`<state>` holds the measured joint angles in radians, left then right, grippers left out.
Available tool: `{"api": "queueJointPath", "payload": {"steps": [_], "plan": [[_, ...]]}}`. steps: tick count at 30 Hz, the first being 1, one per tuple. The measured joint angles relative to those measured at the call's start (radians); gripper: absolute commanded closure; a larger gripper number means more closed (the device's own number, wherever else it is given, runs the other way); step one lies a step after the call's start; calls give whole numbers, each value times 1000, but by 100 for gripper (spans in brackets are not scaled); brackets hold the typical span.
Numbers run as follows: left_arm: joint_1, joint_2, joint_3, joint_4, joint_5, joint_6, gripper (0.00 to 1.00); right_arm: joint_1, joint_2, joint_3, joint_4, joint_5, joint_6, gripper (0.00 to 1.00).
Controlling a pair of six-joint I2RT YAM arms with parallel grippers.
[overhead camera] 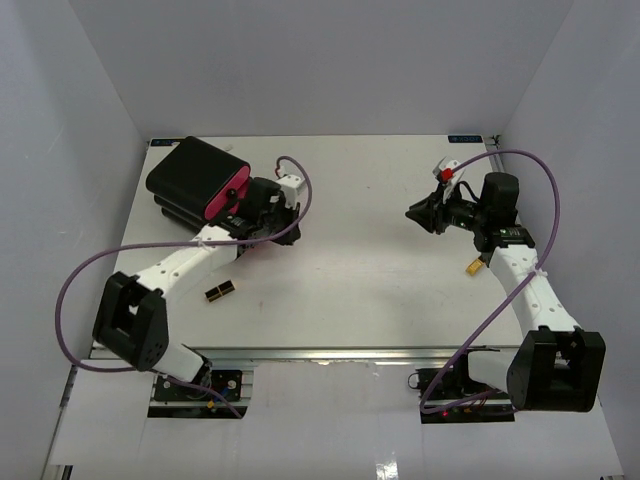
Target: Organize the makeup
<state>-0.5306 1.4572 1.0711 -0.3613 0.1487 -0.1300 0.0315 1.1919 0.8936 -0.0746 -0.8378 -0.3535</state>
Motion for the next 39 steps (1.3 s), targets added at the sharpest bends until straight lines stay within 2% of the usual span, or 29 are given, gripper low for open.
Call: {"api": "queueJointPath", "payload": {"steps": [6,13,15,16,19,21,24,30,39], "plan": [[-117,192,97,-86,-207,34,70,-18,0,-29,70,-65,68,69],[-118,329,130,-112,-438,82,68,-18,0,-29,97,-88,85,68],[-117,360,133,-116,-490,93,64,-18,0,-29,100,-89,85,68],[-117,374,135,-118,-514,98,61,-18,0,-29,101,-90,85,68],[-117,411,153,-125,-593,111,31,-18,0,-29,101,-91,84,68],[-118,434,172,-125,-642,116,15,-18,0,-29,101,-92,84,68],[-123,455,195,-124,-703,126,2,-18,0,-29,101,-94,84,68],[-109,463,235,-105,-795,161,2,-18,0,-29,101,-94,84,68],[-4,495,301,-97,-804,178,2,-39,1,-29,101,-101,84,68]]}}
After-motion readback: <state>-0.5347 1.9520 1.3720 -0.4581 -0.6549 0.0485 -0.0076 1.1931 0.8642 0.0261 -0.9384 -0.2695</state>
